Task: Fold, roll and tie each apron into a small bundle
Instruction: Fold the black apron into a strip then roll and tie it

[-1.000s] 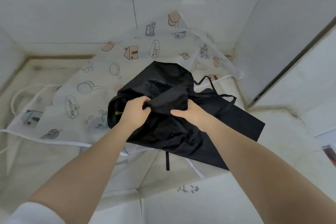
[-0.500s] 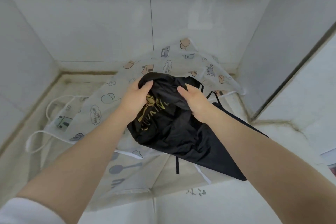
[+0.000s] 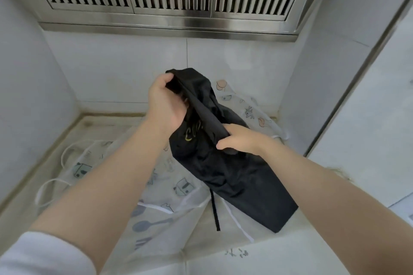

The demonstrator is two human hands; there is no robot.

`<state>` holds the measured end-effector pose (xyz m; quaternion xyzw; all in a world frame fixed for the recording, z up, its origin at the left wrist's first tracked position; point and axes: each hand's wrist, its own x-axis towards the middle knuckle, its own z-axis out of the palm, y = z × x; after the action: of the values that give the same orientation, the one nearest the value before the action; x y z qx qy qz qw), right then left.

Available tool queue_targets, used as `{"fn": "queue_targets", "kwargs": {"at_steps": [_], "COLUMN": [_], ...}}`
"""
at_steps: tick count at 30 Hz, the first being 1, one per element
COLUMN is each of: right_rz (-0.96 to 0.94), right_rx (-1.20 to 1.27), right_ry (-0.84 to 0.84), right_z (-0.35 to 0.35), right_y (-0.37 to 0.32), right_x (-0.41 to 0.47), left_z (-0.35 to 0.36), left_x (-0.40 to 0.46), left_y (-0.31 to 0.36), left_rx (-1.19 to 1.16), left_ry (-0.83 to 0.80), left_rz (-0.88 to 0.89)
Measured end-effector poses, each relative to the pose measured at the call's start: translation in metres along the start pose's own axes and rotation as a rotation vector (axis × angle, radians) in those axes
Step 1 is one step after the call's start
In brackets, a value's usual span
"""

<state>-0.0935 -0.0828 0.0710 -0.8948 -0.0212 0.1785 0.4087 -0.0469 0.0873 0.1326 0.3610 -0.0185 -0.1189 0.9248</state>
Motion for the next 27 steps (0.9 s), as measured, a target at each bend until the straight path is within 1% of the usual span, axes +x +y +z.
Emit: {"fn": "queue_targets", "kwargs": {"at_steps": [1, 2, 3, 5, 6, 7, 8, 9, 11, 12, 13, 14, 16, 18, 20, 21, 22, 24, 27], "right_rz": [-0.005, -0.007, 0.009, 0.046, 0.055, 0.049, 0.036, 0.01, -0.082, -0.138, -0.189, -0.234, -0.288, -0.315, -0.284, -0.249, -0.208, -0.161, -0.208], "right_rx": [0.003, -0.019, -0.016, 0.067, 0.154, 0.24, 0.312, 0.37, 0.36, 0.316, 0.24, 0.188, 0.2, 0.27, 0.345, 0.314, 0.196, -0.128, -0.492], "right_ry": [0.012, -0.01, -0.104, -0.369, -0.449, -0.456, -0.392, -0.275, 0.072, 0.172, 0.193, 0.133, -0.059, -0.191, -0.222, -0.204, -0.155, -0.003, 0.225], "right_z": [-0.001, -0.003, -0.007, -0.018, -0.029, -0.039, -0.05, -0.057, -0.066, -0.066, -0.062, -0.054, -0.03, -0.01, 0.002, 0.004, 0.003, 0.002, -0.003], "right_y": [0.001, 0.001, 0.001, -0.003, -0.003, -0.004, -0.008, -0.011, -0.015, -0.019, -0.024, -0.029, -0.043, -0.049, -0.046, -0.043, -0.039, -0.033, -0.028], "right_x": [-0.003, -0.005, -0.007, -0.014, -0.017, -0.019, -0.023, -0.023, -0.018, -0.012, -0.007, 0.0, 0.006, 0.012, 0.018, 0.02, 0.022, 0.024, 0.029], "left_z": [0.004, 0.006, 0.008, 0.004, 0.0, -0.005, -0.011, -0.017, -0.028, -0.03, -0.03, -0.029, -0.024, -0.017, -0.014, -0.017, -0.018, -0.022, -0.029], "left_x": [0.0, 0.0, -0.001, -0.002, -0.002, -0.003, -0.003, -0.003, -0.001, -0.001, 0.0, 0.001, 0.001, -0.002, -0.007, -0.007, -0.007, -0.008, -0.007], "left_y": [0.003, 0.004, 0.005, 0.005, 0.005, 0.004, 0.003, 0.001, -0.001, 0.0, 0.001, 0.003, 0.006, 0.009, 0.012, 0.013, 0.012, 0.009, 0.001], "left_rx": [-0.059, -0.065, -0.016, 0.199, 0.331, 0.439, 0.513, 0.552, 0.598, 0.628, 0.658, 0.685, 0.745, 0.782, 0.839, 0.919, 1.027, 1.224, 1.304], "left_ry": [-0.027, -0.047, -0.07, -0.108, -0.129, -0.144, -0.167, -0.188, -0.249, -0.309, -0.385, -0.461, -0.55, -0.56, -0.485, -0.435, -0.395, -0.357, -0.307], "left_rz": [0.019, 0.025, 0.017, -0.05, -0.101, -0.153, -0.209, -0.244, -0.22, -0.201, -0.194, -0.201, -0.243, -0.298, -0.286, -0.229, -0.162, -0.074, -0.014]}}
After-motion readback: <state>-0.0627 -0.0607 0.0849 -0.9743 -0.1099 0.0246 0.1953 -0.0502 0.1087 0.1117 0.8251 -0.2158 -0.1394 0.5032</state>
